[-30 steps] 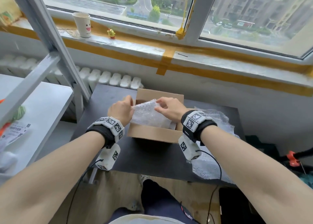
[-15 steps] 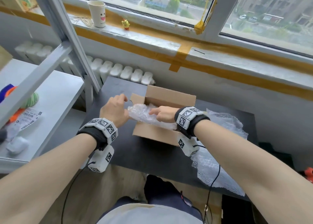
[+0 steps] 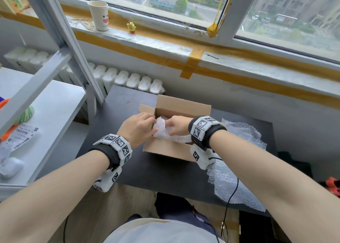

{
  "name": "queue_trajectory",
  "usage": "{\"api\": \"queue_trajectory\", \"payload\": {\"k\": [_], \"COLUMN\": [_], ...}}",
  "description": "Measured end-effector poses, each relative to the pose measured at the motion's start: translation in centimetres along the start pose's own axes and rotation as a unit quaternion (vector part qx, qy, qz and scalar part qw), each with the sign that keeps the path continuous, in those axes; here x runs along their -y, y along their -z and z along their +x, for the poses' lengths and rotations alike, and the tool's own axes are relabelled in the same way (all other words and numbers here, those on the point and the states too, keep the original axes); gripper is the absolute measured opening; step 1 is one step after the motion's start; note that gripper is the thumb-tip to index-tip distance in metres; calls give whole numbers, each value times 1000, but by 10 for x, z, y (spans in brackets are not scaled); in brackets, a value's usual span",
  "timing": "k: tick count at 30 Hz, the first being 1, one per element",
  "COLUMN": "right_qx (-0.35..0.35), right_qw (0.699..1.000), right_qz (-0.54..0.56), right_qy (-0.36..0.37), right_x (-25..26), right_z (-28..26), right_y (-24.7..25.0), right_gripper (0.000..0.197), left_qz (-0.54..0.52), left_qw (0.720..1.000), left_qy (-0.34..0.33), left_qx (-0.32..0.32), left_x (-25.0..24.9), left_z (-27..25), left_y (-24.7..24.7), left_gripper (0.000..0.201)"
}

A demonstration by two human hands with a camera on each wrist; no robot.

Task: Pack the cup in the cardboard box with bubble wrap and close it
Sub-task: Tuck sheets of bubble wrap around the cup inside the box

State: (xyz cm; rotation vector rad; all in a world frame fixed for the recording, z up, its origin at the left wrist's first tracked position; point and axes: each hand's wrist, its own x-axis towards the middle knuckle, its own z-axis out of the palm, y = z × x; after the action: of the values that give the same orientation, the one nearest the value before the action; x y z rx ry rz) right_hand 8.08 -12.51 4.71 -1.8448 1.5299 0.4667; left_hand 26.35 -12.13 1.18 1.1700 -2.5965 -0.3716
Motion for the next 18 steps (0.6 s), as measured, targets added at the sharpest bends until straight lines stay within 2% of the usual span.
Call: {"api": "queue_trajectory", "payload": {"k": [2,3,5,8,11,15,16,18], "right_qx": [-14,-25,-62,-104,-90,-36,-34,-66], "right_qw": [1000,999,997,992,992,993,993,991], "right_qz": [16,26,51,62,29,15,15,42], "right_qy": [-2,-5,-19,-47,-84,-114,-115,-108], "right_x": [-2,-4,-11,-23,-32,-33,-32,-31], "right_z": [-7,-9,-14,-23,-34,-41,-41,-41], "right_y": [0,0,4,10,11,5,4,3], "right_gripper": [35,38,43,44,45,48,49,45], "left_qz": [-1,10,30,0,-9,9,16,25], "left_qw": [999,998,997,998,988,982,981,979], "left_qy": [-25,-29,-35,3,42,21,21,23], "left_qx": [39,59,58,68,150,189,192,200], "left_x": [-1,0,4,2,6,15,17,17], "left_z": [6,8,11,14,13,6,5,5], "left_y": [-4,-5,-9,-9,-4,-6,-8,-9], "left_gripper": [15,19,31,46,46,86,90,82]}}
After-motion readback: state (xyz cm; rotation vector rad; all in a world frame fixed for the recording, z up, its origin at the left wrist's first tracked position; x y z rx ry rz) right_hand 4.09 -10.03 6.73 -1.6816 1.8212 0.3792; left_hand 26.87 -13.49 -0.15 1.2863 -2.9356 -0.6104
